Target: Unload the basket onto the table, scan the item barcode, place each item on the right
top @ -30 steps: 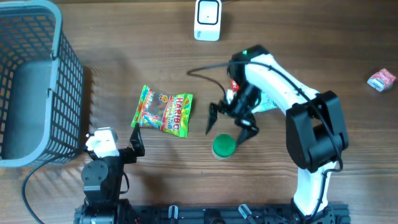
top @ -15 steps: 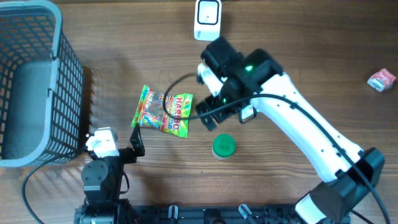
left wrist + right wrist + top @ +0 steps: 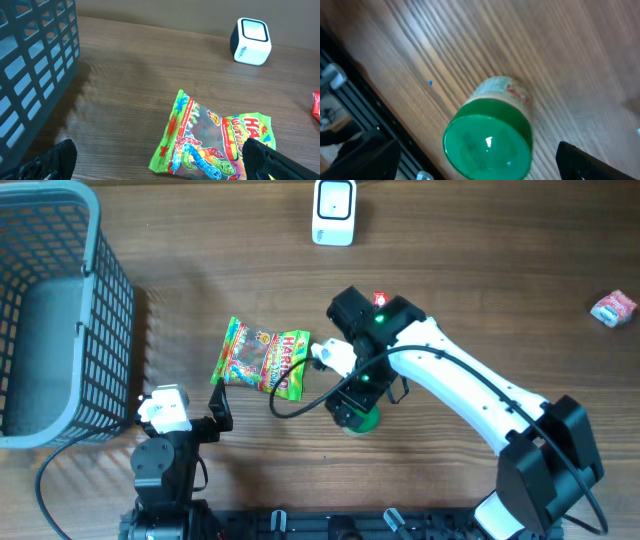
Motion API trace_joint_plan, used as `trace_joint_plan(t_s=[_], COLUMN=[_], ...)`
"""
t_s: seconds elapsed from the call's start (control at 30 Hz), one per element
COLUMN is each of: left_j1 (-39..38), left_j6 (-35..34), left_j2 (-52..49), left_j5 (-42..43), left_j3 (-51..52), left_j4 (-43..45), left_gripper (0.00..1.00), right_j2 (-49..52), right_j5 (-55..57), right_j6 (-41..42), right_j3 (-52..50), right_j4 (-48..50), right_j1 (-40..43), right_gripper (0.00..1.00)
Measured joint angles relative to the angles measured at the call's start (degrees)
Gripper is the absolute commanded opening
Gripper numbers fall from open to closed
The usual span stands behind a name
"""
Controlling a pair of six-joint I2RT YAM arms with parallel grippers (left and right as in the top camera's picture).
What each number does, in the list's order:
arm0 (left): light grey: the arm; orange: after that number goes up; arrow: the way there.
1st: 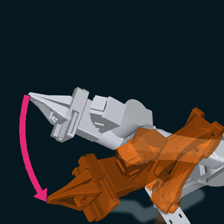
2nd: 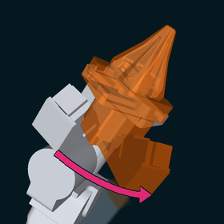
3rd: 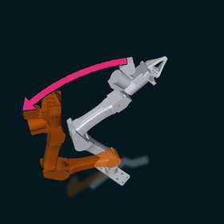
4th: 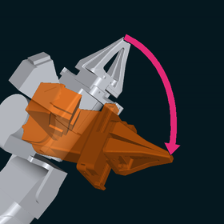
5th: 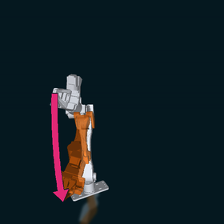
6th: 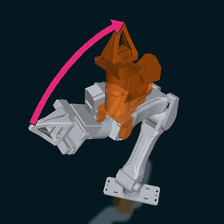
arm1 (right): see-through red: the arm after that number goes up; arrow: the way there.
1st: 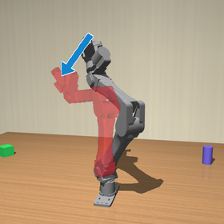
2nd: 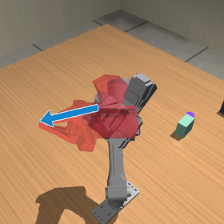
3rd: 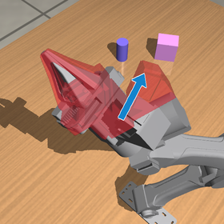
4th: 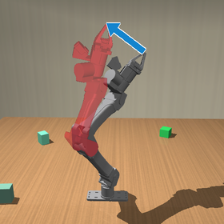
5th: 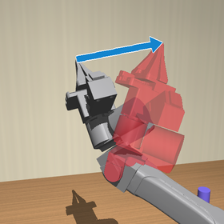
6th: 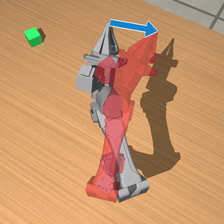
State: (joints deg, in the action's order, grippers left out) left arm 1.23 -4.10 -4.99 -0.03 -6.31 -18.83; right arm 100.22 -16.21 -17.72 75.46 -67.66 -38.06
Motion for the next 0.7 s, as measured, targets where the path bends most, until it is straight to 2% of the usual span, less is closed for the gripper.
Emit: trace_joint_plan(t_s=[0.13,0.17,0.2,0.23,0.27,0.4,0.47,0.6,0.63,0.7], left_j1=[0.0,0.0,0.0,0.0,0.0,0.0,0.0,0.0,0.0,0.0], left_j6=[0.0,0.0,0.0,0.0,0.0,0.0,0.0,0.0,0.0,0.0], left_j2=[0.0,0.0,0.0,0.0,0.0,0.0,0.0,0.0,0.0,0.0], left_j5=[0.0,0.0,0.0,0.0,0.0,0.0,0.0,0.0,0.0,0.0], left_j3=[0.0,0.0,0.0,0.0,0.0,0.0,0.0,0.0,0.0,0.0], left_j4=[0.0,0.0,0.0,0.0,0.0,0.0,0.0,0.0,0.0,0.0], left_gripper=[1.00,1.00,1.00,1.00,1.00,1.00,1.00,1.00,1.00,1.00], right_j2=[0.0,0.0,0.0,0.0,0.0,-0.5,-0.5,-0.6,-0.5,-0.3], right_j5=[-0.5,-0.6,-0.6,-0.7,-0.7,-0.5,-0.5,-0.5,-0.2,1.4], right_j6=[1.3,1.6,2.3,2.7,3.2,5.9,7.9,13.3,15.3,21.2], right_j3=[-4.9,-5.8,-6.8,-7.6,-8.0,-8.9,-8.9,-8.4,-8.0,-6.1], right_j4=[4.5,5.3,6.4,7.2,7.5,8.7,9.3,11.2,12.3,16.6], right_j1=[0.0,0.0,0.0,0.0,0.0,0.0,0.0,0.0,0.0,0.0], right_gripper=[0.99,0.97,0.90,0.77,0.68,0.64,0.58,0.58,0.63,0.66])
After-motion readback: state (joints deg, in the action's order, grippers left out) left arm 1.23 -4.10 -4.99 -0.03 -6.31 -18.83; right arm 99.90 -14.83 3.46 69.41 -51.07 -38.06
